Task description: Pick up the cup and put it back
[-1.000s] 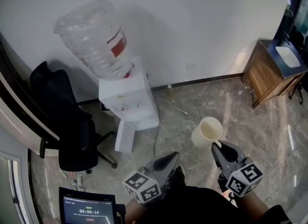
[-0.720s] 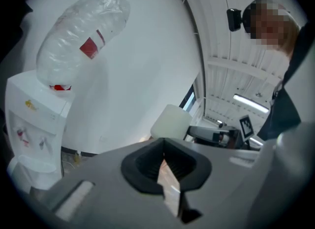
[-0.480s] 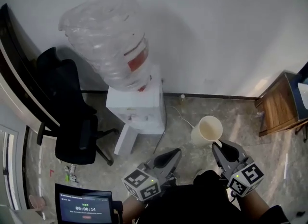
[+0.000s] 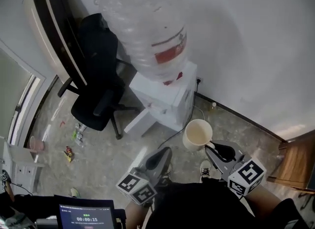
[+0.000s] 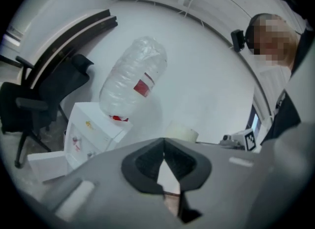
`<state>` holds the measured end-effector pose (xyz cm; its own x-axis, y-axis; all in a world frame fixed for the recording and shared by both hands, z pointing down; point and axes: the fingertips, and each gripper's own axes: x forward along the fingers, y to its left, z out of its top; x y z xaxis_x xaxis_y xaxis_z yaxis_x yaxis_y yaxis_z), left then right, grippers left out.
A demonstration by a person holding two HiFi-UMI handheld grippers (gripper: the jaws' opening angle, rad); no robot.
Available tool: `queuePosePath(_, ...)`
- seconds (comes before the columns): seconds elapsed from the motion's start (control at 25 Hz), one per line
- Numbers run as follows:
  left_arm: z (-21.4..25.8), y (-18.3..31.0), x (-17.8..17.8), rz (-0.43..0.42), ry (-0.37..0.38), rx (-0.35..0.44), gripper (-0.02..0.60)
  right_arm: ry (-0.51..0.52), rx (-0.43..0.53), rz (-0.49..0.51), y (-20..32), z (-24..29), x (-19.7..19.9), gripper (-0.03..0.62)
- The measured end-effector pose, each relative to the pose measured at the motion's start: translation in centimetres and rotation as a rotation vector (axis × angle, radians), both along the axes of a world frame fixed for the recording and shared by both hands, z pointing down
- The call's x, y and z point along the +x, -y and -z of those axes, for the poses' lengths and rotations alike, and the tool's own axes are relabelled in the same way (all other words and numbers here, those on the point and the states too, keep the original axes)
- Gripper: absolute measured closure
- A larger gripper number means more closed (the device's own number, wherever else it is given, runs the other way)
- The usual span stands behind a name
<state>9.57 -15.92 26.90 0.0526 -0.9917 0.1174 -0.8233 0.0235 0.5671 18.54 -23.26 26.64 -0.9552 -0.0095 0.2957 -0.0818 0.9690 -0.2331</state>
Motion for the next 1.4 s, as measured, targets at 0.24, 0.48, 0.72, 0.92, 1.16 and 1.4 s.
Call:
queuePosePath(0.24,-0.7,-2.1,4.8,0.214,-0.001,-0.042,0.578,-0.013,-0.036,0.196,0.2,-2.0,1.9,0.545)
queuePosePath(0.48,-2.2,-5.5,5.9,0.307,0.001,-0.108,0.578,-0.037,-0.100,0.295,-1.3,-3.5,0.0,0.545)
queuePosePath(0.72,-2.3,-9.0,3.9,0.345,-0.052,-0.055,0.578,-0.062,-0.092,0.301,-3.9,-3.3,-1.8,0.545)
queuePosePath(0.92,-1.8,-10.5,1.1,0.249,-0.036,-0.045,0.577,-0.078,-0.076,0.186,-5.5,-3.6,-3.5,0.545)
queuePosePath(1.16,-2.6,-13.6,-5.6,0.148,-0.022,0.011,0.578,-0.077,-0.034,0.039,-7.2,-4.6,-6.7,0.545)
queuePosePath(1.4,-6.0,-13.4,-7.8,0.086,0.017,-0.071,0.578,-0.114,-0.026,0.045,-8.4,-9.5,-9.3,0.545)
